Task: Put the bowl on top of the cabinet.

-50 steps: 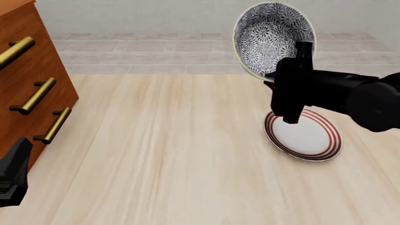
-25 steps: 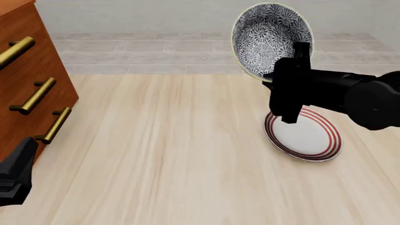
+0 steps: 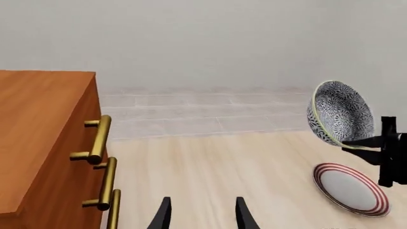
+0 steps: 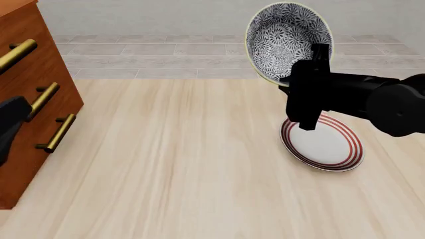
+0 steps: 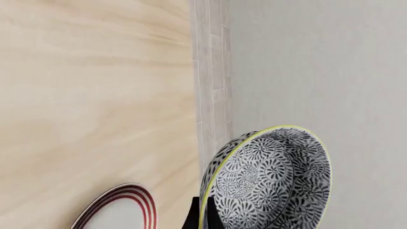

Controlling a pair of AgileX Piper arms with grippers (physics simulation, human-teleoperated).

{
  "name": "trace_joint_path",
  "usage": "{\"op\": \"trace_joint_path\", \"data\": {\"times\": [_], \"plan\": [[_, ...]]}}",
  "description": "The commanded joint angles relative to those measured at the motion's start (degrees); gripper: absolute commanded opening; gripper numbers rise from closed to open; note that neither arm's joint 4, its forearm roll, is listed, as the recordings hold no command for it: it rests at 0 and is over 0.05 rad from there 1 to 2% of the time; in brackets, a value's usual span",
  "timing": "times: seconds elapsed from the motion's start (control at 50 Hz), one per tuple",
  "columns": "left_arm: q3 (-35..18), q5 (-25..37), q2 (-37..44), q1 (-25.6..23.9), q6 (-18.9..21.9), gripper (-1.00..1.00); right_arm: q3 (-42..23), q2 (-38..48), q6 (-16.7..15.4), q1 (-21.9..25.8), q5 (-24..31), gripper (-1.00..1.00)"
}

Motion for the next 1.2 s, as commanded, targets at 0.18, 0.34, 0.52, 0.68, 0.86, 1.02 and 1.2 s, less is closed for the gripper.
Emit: {"op": "trace_joint_path", "data": {"times": [0.18, 0.34, 0.52, 0.68, 0.86, 1.02, 1.2], "plan": [[-14.2, 5.2, 14.9, -8.2, -5.3, 1.0, -0.3, -0.3, 0.1, 0.0, -0.2, -1.0], [-20.1, 7.2, 20.7, -12.0, -7.4, 1.0, -0.3, -0.3, 0.1, 0.0, -0.2, -1.0], [-27.0, 9.9, 25.6, -15.4, -7.3, 1.0, -0.3, -0.3, 0.1, 0.0, -0.2, -1.0], [-31.4, 10.5, 30.3, -17.9, -7.8, 1.0, -0.3, -0.3, 0.1, 0.0, -0.2, -1.0], [-37.0, 12.4, 35.2, -20.5, -9.1, 1.0, -0.3, -0.3, 0.1, 0.0, -0.2, -1.0], [-41.5, 14.3, 38.7, -23.5, -8.7, 1.0, -0.3, -0.3, 0.1, 0.0, -0.2, -1.0], [-46.3, 15.9, 42.6, -25.2, -10.0, 1.0, -0.3, -0.3, 0.1, 0.0, -0.2, -1.0]]}}
